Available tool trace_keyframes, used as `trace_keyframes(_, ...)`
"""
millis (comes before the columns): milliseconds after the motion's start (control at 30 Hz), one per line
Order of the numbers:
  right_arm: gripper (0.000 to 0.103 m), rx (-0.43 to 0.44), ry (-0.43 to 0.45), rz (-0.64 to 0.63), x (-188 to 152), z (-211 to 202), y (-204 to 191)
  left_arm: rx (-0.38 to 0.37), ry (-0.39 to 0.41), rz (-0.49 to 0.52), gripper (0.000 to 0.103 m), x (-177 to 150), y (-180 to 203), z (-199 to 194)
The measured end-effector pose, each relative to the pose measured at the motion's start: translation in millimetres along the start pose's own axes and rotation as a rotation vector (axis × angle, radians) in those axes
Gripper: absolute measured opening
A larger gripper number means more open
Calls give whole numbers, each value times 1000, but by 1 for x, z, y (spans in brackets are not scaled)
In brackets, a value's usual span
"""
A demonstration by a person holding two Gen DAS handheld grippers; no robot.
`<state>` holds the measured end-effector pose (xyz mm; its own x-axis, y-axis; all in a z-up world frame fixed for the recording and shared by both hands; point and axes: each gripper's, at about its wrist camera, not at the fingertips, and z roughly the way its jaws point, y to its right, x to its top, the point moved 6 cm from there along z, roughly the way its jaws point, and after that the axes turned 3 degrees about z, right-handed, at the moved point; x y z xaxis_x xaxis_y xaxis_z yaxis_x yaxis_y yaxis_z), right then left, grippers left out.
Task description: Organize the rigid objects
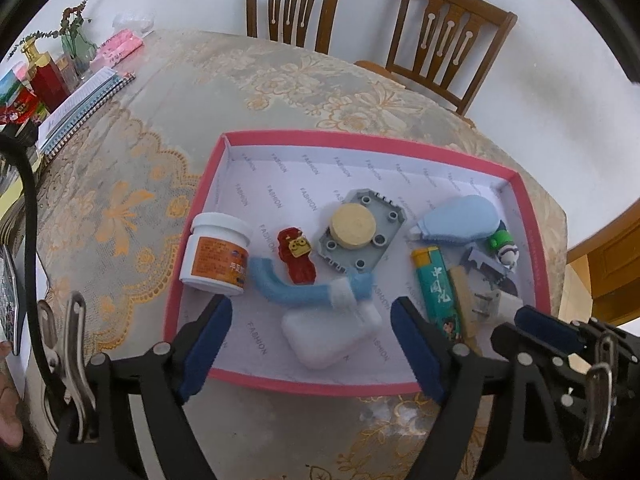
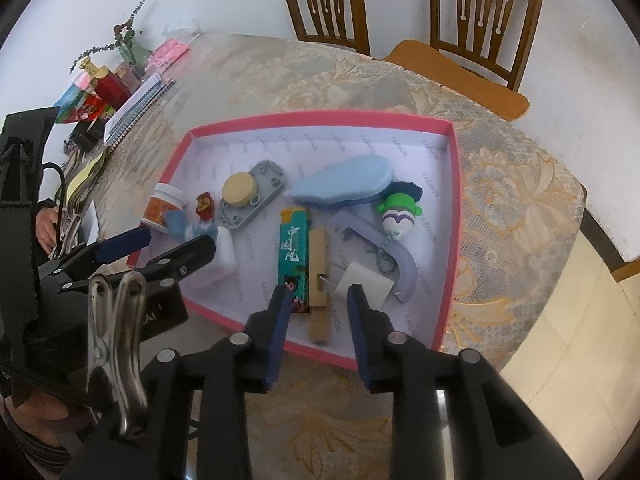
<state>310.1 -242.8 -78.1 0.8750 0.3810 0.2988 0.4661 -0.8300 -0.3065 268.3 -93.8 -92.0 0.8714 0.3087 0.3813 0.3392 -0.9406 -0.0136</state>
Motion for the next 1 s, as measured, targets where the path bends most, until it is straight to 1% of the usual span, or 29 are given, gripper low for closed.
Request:
trace_keyframes(267, 33, -9, 2, 0, -3, -5, -3, -7, 8, -5, 85, -2, -1, -7)
trace_keyframes(400, 36, -12, 0, 17, -7, -9, -5, -10, 6, -18, 85, -7, -4, -14)
trace_keyframes(500, 37, -17, -3, 21, -14, -12, -9, -7, 7, -24, 85, -11, -7, -20)
trace_keyframes(833, 38, -40, 4, 70, -36, -18, -19, -7, 11, -41, 85, -31, -16, -37)
trace_keyframes(1000, 38, -36, -25, 80, -49, -14, -25, 6, 2, -43, 85, -43, -19, -40)
